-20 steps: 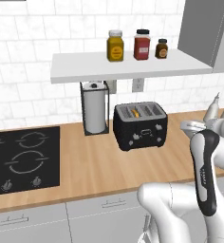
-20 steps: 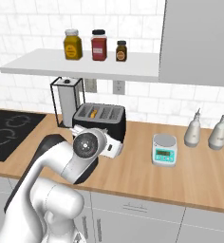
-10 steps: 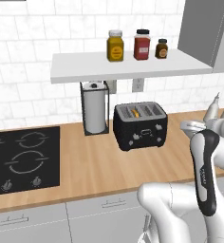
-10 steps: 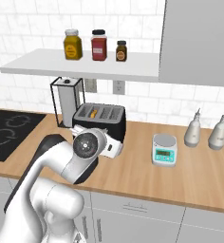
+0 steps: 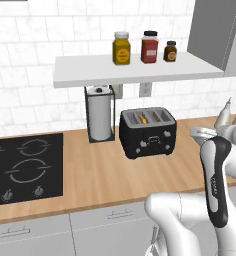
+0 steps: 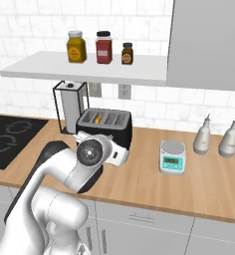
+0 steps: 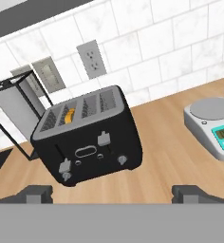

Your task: Start the toaster. Once the lever pops up, take the bread to the plate on the dining counter.

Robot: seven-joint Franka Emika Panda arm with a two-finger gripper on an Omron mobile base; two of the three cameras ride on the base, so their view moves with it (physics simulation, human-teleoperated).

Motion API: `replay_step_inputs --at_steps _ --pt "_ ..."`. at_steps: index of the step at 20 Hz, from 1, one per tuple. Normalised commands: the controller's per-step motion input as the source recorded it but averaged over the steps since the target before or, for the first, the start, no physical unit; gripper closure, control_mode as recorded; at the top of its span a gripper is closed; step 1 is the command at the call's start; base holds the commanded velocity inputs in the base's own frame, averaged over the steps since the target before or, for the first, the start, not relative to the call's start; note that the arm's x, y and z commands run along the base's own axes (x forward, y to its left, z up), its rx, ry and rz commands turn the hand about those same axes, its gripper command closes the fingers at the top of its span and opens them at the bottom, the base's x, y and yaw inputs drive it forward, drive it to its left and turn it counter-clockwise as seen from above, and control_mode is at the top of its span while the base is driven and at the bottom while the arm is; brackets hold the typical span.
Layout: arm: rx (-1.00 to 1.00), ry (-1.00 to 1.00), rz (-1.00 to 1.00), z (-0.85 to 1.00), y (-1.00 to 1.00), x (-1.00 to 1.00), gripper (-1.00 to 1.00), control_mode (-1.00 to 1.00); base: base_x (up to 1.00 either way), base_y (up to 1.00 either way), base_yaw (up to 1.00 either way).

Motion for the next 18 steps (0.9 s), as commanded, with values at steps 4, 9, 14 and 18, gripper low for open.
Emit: replay_step_inputs --at_steps 4,9,14,18 --pt "0.0 0.0 0.0 0.0 0.0 0.0 -1.0 -1.0 0.0 0.0 0.0" --pt "0.0 0.0 0.0 0.0 0.0 0.0 -1.0 -1.0 0.0 0.0 0.0" --pt "0.0 0.0 0.0 0.0 0.0 0.0 -1.0 -1.0 0.0 0.0 0.0" --pt "0.0 0.0 0.0 0.0 0.0 0.0 -1.0 -1.0 0.0 0.0 0.0"
